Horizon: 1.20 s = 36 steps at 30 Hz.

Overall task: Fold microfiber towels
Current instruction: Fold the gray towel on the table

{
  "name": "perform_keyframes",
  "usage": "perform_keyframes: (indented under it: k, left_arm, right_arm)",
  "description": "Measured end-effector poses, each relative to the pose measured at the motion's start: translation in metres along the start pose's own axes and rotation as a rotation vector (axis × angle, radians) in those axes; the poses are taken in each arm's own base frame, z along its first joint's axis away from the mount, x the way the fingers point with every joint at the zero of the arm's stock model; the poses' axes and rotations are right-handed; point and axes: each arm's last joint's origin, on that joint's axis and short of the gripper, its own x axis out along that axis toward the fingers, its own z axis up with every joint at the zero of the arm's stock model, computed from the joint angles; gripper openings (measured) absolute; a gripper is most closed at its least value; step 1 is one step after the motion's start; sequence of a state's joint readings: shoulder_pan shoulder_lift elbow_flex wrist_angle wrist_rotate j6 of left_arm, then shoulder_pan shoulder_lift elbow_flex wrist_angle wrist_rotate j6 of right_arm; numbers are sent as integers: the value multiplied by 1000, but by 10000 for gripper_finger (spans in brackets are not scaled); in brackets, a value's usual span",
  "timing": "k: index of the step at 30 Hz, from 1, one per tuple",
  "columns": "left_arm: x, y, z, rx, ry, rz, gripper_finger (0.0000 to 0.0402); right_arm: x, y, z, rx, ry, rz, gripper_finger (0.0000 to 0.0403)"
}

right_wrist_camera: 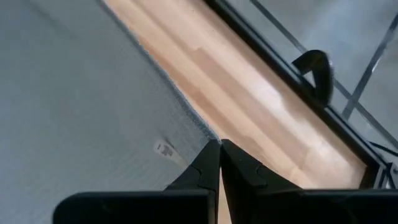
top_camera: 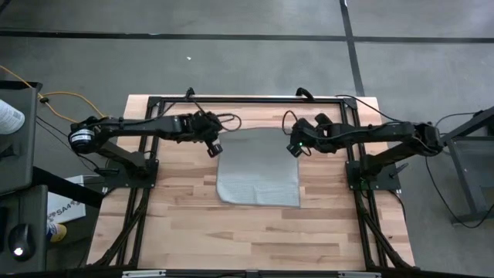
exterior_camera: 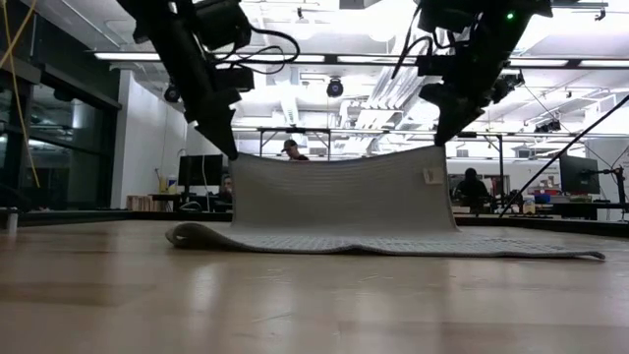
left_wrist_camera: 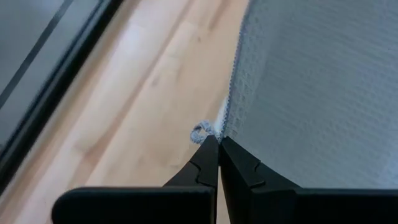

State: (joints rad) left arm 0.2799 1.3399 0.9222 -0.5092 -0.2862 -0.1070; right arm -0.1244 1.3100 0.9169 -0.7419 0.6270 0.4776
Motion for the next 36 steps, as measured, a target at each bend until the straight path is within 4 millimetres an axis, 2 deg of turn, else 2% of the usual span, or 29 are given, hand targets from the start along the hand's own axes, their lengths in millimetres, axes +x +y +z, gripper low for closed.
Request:
perform_keyframes:
  k: [6, 20, 24, 31, 36]
  left_arm:
    - [-8, -22, -7, 12, 13, 15, 0]
    - [-32, -71, -28, 48, -8, 62, 0]
    - [-37, -81, -33, 43, -20, 40, 0]
    - [-44, -96, -40, 45, -33, 9, 0]
    - [-45, -100, -43, 35, -25, 2, 0]
  right_arm:
    - [-14, 14, -14, -57, 20, 36, 3]
    - [-43, 43, -35, -162, -58, 121, 3]
    - [-44, 47, -43, -167, -45, 143, 3]
    - [-39, 52, -70, -155, -12, 156, 3]
    - [-45, 58, -81, -135, -19, 187, 3]
